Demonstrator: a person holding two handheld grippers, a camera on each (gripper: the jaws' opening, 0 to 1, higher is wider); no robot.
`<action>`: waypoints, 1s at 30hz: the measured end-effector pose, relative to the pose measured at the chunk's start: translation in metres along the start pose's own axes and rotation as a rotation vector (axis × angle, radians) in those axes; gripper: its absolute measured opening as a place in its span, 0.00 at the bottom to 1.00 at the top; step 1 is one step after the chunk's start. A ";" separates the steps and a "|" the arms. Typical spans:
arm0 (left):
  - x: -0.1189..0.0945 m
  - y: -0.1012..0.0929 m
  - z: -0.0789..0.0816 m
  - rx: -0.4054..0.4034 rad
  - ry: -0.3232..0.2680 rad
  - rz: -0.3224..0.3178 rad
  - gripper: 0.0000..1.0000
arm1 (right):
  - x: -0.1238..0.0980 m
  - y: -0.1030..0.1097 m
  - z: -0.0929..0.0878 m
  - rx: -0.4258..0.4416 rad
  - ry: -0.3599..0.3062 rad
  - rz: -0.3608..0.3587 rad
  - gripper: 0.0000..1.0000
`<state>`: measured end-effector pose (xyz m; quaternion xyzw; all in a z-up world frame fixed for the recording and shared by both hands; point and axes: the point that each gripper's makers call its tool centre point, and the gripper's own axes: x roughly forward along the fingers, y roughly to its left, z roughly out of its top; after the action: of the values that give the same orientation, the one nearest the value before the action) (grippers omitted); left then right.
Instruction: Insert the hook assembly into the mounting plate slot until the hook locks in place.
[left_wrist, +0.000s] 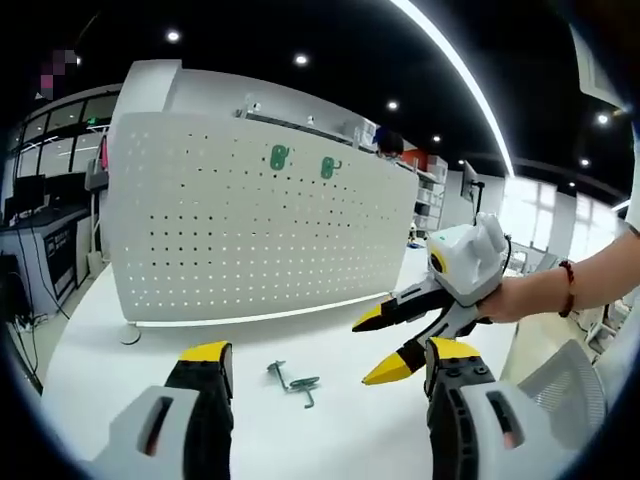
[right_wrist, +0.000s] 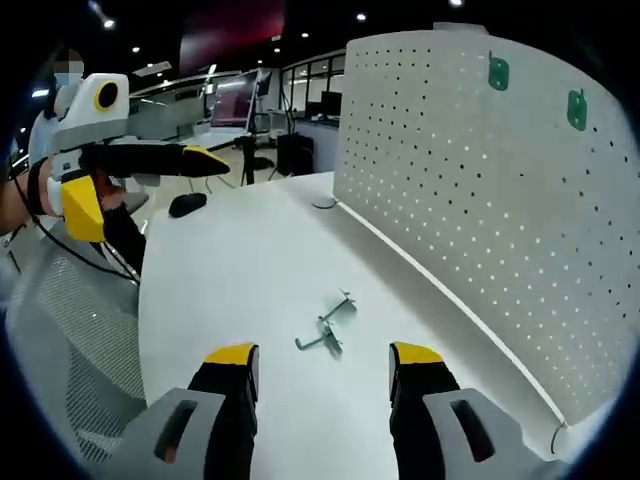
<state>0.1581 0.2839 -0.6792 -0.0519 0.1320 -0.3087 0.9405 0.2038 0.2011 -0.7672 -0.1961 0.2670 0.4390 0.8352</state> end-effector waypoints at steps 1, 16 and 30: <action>0.000 0.000 0.000 -0.006 0.000 -0.005 0.83 | 0.002 -0.001 -0.001 -0.001 0.005 0.001 0.53; 0.000 -0.003 -0.011 0.016 0.038 -0.028 0.88 | 0.028 -0.003 -0.015 -0.032 0.099 0.060 0.49; -0.003 0.000 -0.018 0.011 0.057 -0.018 0.89 | 0.050 -0.004 -0.027 -0.099 0.185 0.108 0.48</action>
<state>0.1507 0.2859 -0.6959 -0.0394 0.1566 -0.3194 0.9338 0.2231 0.2148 -0.8187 -0.2620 0.3313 0.4759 0.7714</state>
